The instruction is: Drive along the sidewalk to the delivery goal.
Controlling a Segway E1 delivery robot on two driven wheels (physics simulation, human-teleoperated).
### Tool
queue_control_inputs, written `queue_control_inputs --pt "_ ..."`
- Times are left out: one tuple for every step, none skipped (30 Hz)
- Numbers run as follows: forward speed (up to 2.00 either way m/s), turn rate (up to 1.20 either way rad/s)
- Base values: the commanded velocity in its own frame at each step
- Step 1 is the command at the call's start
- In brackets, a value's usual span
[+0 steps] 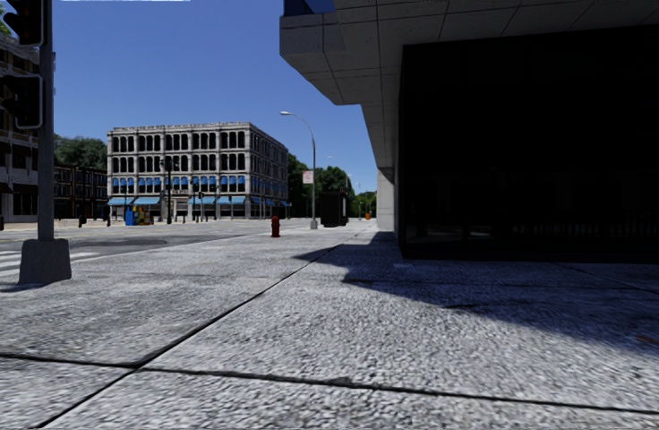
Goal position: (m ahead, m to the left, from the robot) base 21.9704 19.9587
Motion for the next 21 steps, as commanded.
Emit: queue_control_inputs --pt "2.00 0.26" --pt "2.00 0.26" --pt "2.00 0.26" --pt "2.00 0.26" --pt "2.00 0.28" --pt "2.00 0.28" --pt "2.00 0.33" --pt "2.00 0.35" --pt "2.00 0.36" --pt "2.00 0.36" --pt "2.00 0.37" --pt "2.00 0.37" --pt "2.00 0.38" --pt "2.00 0.39" --pt "2.00 0.39" --pt "2.00 0.39" --pt "2.00 0.39" --pt "2.00 0.41" --pt "2.00 0.41" --pt "2.00 0.42" --pt "2.00 0.42"
